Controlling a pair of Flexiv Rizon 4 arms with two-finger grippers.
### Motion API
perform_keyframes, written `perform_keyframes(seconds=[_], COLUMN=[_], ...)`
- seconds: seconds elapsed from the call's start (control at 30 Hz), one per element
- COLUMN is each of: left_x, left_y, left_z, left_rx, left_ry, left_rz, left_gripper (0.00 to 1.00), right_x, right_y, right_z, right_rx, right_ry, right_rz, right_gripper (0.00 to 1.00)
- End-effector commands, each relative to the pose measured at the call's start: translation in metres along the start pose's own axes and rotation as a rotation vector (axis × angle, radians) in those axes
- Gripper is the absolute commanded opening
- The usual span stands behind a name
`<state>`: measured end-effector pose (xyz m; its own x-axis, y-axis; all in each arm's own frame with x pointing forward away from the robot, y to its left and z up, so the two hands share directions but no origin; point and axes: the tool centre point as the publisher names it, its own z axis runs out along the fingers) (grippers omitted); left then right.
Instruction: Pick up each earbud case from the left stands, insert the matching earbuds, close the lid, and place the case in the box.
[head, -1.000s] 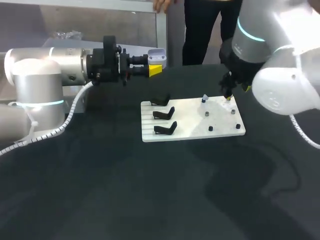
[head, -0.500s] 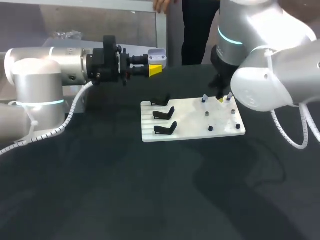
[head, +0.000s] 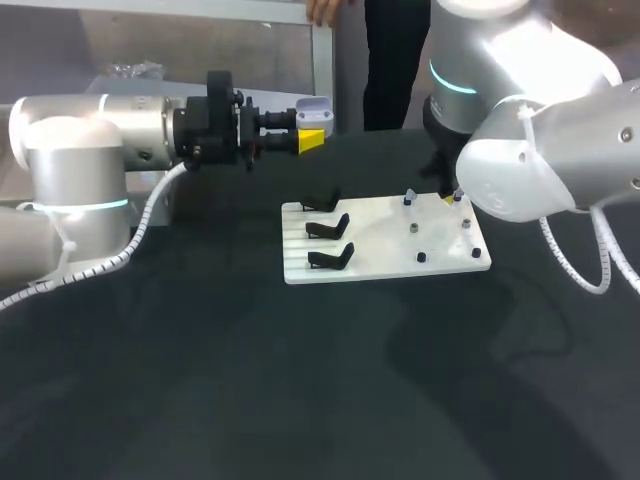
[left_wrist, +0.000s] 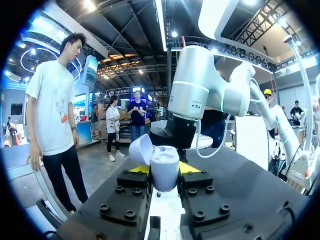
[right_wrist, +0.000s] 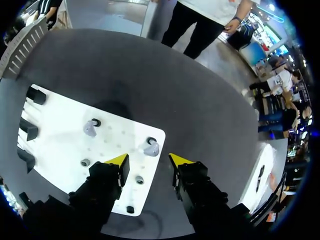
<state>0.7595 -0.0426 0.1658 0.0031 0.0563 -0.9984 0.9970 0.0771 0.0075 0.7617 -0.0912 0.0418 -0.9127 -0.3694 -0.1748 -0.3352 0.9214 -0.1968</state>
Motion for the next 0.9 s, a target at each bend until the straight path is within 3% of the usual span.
perform_keyframes(seconds=[0.03,0.27,0.63,0.9], left_x=[0.0003,0.0003,0.0003,0.0003], left_y=[0.0012,0.0012,0.0012,0.0012], left_z=[0.0002,0.0002,0.0002,0.0002], left_rx=[0.002,0.002,0.002,0.002], left_ry=[-0.001,-0.001,-0.001,-0.001], left_rz=[0.000,0.000,0.000,0.000], left_gripper=[0.00,0.00,0.00,0.00], right_x=[-0.0028,-0.0044,-0.0056,-0.0053], right_y=[-0.0003,-0.0023,-0.0021,-0.0028], right_z=[0.0060,0.0091,0.0150,0.0155], right_rx=[0.008,0.013,0.015,0.017], right_ry=[0.003,-0.003,0.003,0.006], right_rz=[0.002,0.006,0.013,0.021], right_gripper=[0.48,0.47,0.34,0.33])
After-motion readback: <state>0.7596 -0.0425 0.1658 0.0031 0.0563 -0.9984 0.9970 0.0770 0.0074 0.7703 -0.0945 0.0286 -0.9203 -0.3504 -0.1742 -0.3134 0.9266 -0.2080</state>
